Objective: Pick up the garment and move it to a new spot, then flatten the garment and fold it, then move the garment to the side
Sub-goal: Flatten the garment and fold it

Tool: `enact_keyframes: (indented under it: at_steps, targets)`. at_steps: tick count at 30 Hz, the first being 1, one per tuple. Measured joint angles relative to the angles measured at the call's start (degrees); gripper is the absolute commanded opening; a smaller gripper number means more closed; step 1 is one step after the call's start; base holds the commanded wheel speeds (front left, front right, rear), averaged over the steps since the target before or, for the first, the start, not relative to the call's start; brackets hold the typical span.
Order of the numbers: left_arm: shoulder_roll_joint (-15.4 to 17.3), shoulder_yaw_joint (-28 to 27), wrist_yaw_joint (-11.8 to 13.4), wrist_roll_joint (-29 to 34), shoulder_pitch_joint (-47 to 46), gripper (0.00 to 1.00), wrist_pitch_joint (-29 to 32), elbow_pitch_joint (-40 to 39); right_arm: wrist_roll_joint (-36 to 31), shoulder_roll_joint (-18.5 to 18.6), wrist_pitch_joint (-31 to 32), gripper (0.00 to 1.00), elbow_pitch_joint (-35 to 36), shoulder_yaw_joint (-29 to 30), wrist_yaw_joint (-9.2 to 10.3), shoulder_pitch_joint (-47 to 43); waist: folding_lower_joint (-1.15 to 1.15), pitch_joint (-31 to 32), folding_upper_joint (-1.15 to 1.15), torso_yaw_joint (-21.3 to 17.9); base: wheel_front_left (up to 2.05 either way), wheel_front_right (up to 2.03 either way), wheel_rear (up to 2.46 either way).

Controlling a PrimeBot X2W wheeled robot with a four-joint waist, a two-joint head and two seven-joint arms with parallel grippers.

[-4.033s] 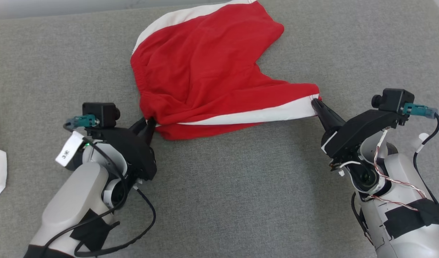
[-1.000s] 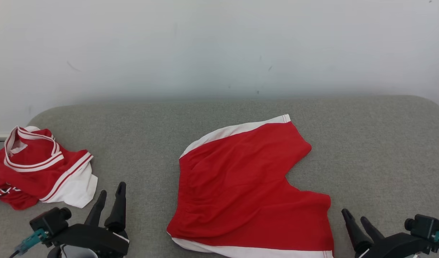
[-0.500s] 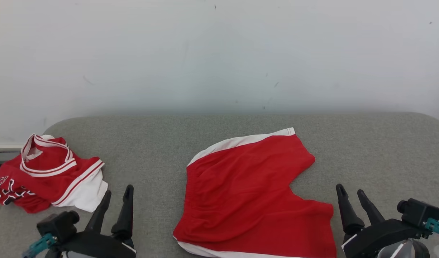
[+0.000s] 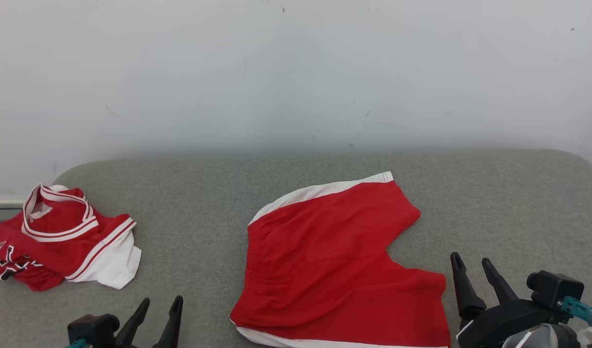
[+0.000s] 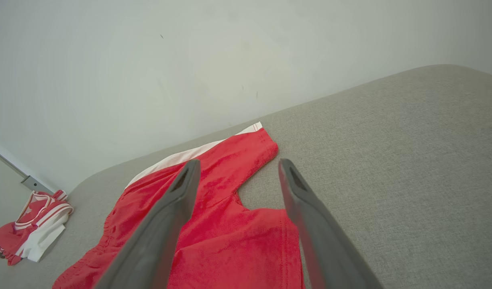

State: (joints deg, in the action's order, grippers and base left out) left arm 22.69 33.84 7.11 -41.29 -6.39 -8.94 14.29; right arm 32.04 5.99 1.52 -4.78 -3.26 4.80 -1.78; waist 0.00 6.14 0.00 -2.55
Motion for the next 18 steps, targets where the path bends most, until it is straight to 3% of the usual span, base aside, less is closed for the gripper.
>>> enact_keyframes:
  at_steps: [18]
  targets:
    - [-2.96, -5.63, 0.0, 4.38, 1.72, 1.0, 2.98, 0.31, 0.02, -0.02, -0.52, 1.0, -1.12, 0.58, 0.33, -1.27, 0.0, -0.48, 0.0, 0.82, 0.0, 0.0, 0.0]
